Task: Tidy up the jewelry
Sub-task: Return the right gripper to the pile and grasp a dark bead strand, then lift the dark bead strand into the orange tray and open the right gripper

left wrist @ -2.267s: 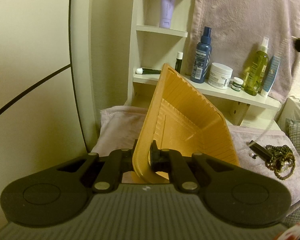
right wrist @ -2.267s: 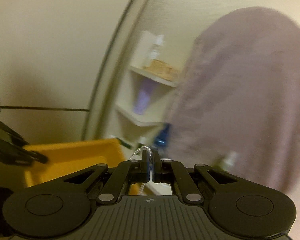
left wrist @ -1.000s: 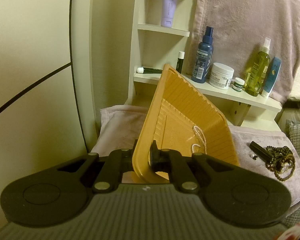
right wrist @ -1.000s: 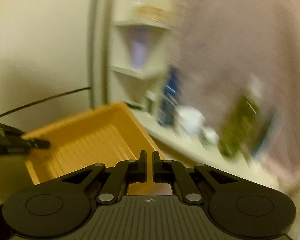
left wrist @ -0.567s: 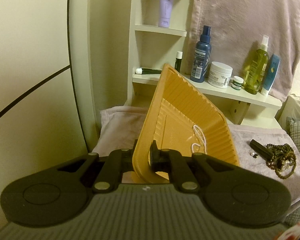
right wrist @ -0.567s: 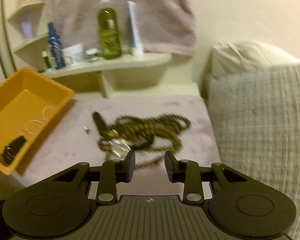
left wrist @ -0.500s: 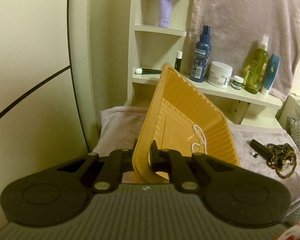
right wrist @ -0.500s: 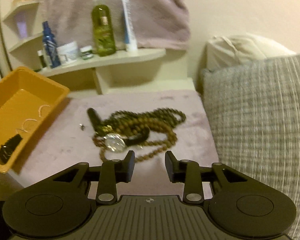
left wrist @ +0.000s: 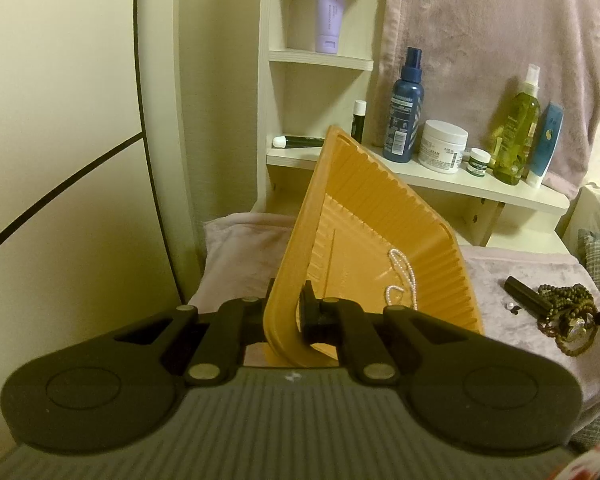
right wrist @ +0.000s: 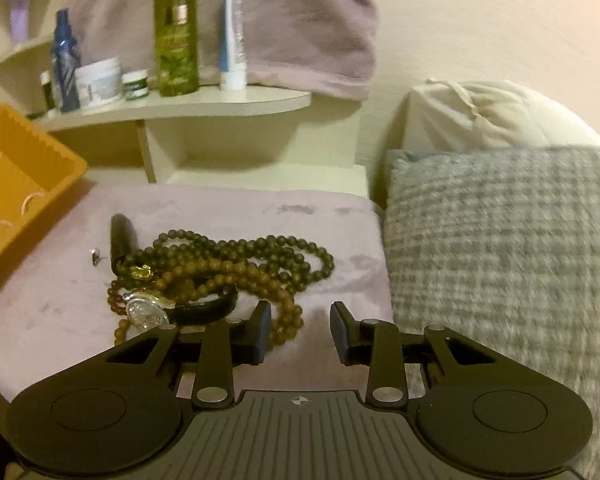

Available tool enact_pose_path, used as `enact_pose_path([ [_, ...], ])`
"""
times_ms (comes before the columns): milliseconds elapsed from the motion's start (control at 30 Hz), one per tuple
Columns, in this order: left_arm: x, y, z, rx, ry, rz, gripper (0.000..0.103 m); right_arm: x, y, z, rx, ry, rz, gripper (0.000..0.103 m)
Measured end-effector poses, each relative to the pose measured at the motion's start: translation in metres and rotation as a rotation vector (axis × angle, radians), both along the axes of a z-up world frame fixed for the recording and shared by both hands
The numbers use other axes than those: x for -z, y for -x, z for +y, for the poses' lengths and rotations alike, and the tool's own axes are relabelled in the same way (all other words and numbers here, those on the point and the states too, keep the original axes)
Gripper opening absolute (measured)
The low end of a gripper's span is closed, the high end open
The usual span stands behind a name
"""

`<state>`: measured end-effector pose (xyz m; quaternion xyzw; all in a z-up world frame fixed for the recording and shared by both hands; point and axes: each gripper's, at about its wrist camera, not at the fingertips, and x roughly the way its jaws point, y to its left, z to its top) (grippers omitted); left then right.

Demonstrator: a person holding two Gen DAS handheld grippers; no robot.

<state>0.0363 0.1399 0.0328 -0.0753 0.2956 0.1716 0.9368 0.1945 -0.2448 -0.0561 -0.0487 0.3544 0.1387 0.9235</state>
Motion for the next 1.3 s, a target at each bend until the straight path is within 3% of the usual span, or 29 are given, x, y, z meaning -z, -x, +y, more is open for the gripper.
enact_pose_path([
  [100,0.0,0.0,0.0,-0.003,-0.001,0.002,0.007,0.003,-0.007,0.005,-0.049,0.033,0.005,0.032],
  [167,0.0,-0.001,0.0,-0.003,-0.001,0.003,0.007,0.004,-0.01,0.007,-0.082,0.046,0.015,0.021],
  [200,0.0,-0.001,0.0,-0.003,0.0,0.003,0.007,0.005,-0.01,0.009,-0.092,0.059,0.015,0.009],
  [233,0.0,-0.001,-0.001,-0.003,-0.002,0.003,0.007,0.003,-0.009,0.011,-0.096,0.069,0.01,0.007],
  [833,0.0,0.001,-0.001,0.001,0.001,-0.004,0.007,-0.087,0.023,0.034,-0.173,0.099,-0.239,0.006],
  [1300,0.0,0.001,-0.002,0.004,0.003,-0.007,0.007,-0.149,0.039,0.044,-0.23,0.078,-0.38,0.006],
])
